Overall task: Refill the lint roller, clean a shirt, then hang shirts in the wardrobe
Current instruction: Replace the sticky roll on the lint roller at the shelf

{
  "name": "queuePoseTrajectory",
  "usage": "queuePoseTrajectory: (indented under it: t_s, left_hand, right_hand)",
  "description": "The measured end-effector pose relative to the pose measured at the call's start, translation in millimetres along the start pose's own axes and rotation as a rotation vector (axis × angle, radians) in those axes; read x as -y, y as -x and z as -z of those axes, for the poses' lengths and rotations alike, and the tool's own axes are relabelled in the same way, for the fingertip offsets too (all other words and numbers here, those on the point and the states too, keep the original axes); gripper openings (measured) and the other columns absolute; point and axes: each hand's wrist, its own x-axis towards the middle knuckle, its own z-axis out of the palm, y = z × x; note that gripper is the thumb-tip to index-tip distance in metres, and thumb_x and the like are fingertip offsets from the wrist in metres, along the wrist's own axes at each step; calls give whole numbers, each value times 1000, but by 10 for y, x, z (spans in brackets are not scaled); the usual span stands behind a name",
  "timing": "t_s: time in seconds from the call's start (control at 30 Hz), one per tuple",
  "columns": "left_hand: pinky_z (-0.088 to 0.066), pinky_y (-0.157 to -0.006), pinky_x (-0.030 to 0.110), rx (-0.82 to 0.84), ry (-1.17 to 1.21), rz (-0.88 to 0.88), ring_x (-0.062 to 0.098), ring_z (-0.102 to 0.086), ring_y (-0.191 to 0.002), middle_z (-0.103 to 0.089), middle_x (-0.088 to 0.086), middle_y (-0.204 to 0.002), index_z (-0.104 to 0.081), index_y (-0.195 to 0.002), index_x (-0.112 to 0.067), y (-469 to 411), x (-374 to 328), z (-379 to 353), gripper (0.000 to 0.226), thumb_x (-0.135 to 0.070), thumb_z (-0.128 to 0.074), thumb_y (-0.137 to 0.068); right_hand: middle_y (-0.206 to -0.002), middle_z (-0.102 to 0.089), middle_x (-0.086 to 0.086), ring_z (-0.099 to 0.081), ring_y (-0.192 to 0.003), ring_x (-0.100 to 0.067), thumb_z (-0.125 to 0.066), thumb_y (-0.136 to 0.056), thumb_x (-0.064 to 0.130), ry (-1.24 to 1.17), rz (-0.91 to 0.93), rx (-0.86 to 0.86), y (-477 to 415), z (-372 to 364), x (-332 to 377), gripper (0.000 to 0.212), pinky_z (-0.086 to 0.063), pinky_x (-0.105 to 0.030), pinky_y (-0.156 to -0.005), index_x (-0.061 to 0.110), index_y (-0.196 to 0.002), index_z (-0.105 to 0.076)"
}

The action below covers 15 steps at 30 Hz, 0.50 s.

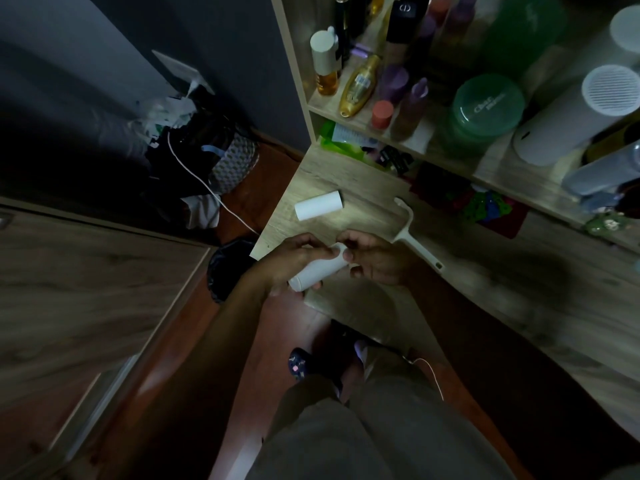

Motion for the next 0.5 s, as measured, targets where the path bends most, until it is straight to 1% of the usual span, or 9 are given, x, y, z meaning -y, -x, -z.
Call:
queuePoseTrajectory:
  t_s: [0.07,0.17,0.2,0.27,0.33,0.37,0.4,0.47,0.5]
  left_hand:
    - [-41,-35,21,-26,4,-5,26,-64,-56,-71,23,-101,-61,-116,-4,-30,-10,-25,44,-30,-78,-85]
    - [-42,-39,22,-66,8,-4,28,-66,-62,-72,21,-99,-63,-114,-11,-115,3,-67,44,-36,-80,-82]
    - [-43,-40,23,-84,19,0,28,-67,-63,-72,21,-99,-64,-113,-12,-146,10,-73,44,-38,-81,-82]
    - [-44,-40,23,-106,35,12,28,-67,-64,-71,20,-105,-66,-114,-14,-179,12,-84,41,-37,-80,-83]
    - [-46,-38,23,-109,69,12,29,-67,-71,-67,20,-117,-64,-120,-17,-203,17,-85,37,-32,-76,-88]
    - [-47,-39,23,-111,93,15,30,-66,-75,-64,19,-122,-63,-123,-19,-222,27,-82,36,-29,-74,-90]
    - [-50,-42,25,-111,117,16,32,-66,-80,-62,18,-127,-63,-124,-22,-239,37,-77,35,-27,-72,-91]
    - [-56,-55,33,-117,153,8,36,-66,-90,-59,16,-131,-65,-121,-29,-262,41,-81,29,-27,-69,-93]
    - [-57,-63,39,-112,169,-2,37,-67,-92,-59,15,-131,-66,-119,-33,-260,33,-89,25,-27,-68,-94]
  right_hand:
    - [-106,-62,-1,-64,-85,-12,-89,-66,38,15,32,-53,23,12,14,61,-51,-22,-60,19,-115,-59]
    - [-108,-65,-2,-64,-84,-12,-72,-85,20,162,84,-212,42,64,21,35,-52,-24,-64,18,-119,-63]
    - [-106,-68,0,-66,-84,-11,-69,-89,15,196,114,-314,24,97,12,29,-54,-25,-66,17,-117,-65]
    - [-98,-73,4,-68,-83,-9,-70,-90,13,258,195,-575,2,134,34,23,-56,-26,-72,18,-112,-68]
    - [-92,-74,-2,-68,-77,-9,-78,-84,17,391,266,-820,-34,177,99,22,-54,-19,-71,13,-104,-70]
    - [-93,-75,-7,-69,-79,-13,-80,-82,20,529,269,-906,-83,228,122,25,-53,-17,-74,10,-103,-71]
    - [-99,-74,-12,-69,-86,-18,-80,-82,24,735,242,-963,-139,284,152,31,-53,-20,-78,6,-106,-71]
    - [-109,-72,-13,-67,-100,-25,-75,-86,37,1205,131,-994,-272,384,177,42,-47,-27,-85,4,-112,-69]
    - [-110,-70,-11,-66,-103,-25,-72,-86,44,1347,93,-1003,-335,422,188,45,-47,-30,-86,7,-113,-68]
